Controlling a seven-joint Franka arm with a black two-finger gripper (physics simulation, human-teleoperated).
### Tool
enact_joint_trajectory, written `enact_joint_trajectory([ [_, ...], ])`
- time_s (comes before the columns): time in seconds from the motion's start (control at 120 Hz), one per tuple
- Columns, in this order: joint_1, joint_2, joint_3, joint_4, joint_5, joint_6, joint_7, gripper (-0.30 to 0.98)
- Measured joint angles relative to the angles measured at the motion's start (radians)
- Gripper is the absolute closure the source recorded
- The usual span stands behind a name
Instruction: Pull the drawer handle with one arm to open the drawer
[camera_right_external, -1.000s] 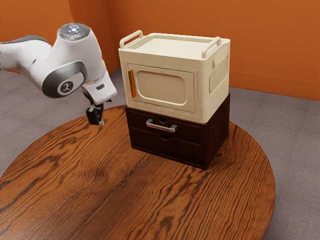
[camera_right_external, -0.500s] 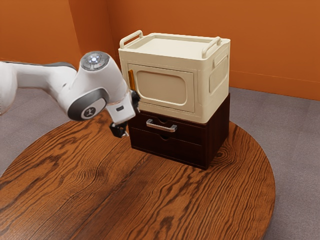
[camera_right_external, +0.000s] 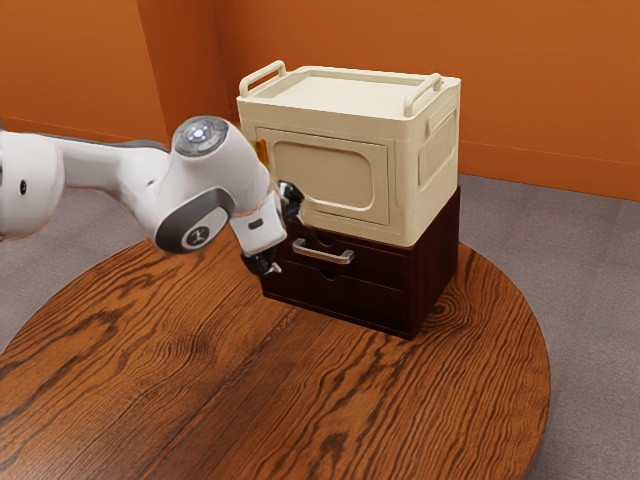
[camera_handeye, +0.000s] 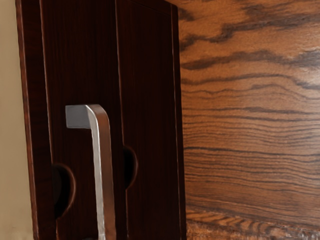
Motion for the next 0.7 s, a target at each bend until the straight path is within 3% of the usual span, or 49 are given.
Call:
enact_joint_trajectory([
  [0.7,0.015,0.144,-0.004,0.080,0.017,0.054,0.031,0.00],
])
